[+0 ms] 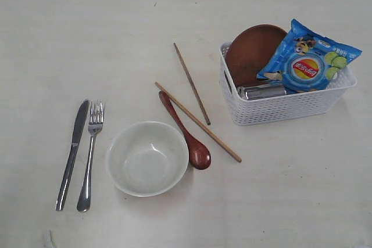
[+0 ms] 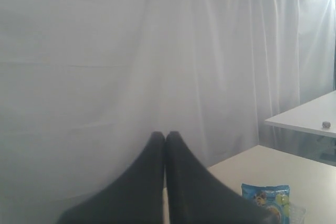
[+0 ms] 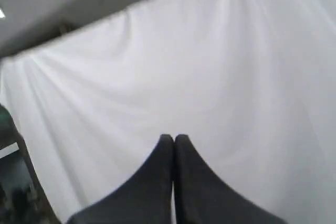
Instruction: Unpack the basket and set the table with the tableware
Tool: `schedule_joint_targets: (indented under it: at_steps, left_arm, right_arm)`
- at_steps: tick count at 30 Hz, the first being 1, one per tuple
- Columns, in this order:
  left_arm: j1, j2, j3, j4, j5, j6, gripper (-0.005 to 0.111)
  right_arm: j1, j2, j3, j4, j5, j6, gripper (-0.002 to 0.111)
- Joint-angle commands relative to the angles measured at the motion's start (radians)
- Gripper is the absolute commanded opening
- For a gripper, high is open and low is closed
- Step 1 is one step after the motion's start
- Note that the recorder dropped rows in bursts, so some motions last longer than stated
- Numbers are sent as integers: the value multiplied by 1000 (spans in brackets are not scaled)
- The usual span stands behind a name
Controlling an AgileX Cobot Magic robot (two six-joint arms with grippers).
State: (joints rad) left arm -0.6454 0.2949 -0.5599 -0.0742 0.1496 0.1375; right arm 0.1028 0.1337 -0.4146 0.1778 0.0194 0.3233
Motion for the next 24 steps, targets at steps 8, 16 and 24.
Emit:
schedule_joint_targets:
  at_steps: [8, 16, 24]
  left_arm:
    - [4, -3, 8, -12, 14, -15, 0]
    - [4, -3, 8, -12, 14, -19, 0]
    - [4, -3, 8, -12, 14, -19, 0]
  right_arm:
    - [104, 746, -437, 305, 977, -554, 9]
    - [396, 955, -360, 336, 942, -660, 39]
    - [556, 1218, -433, 268, 659, -539, 38]
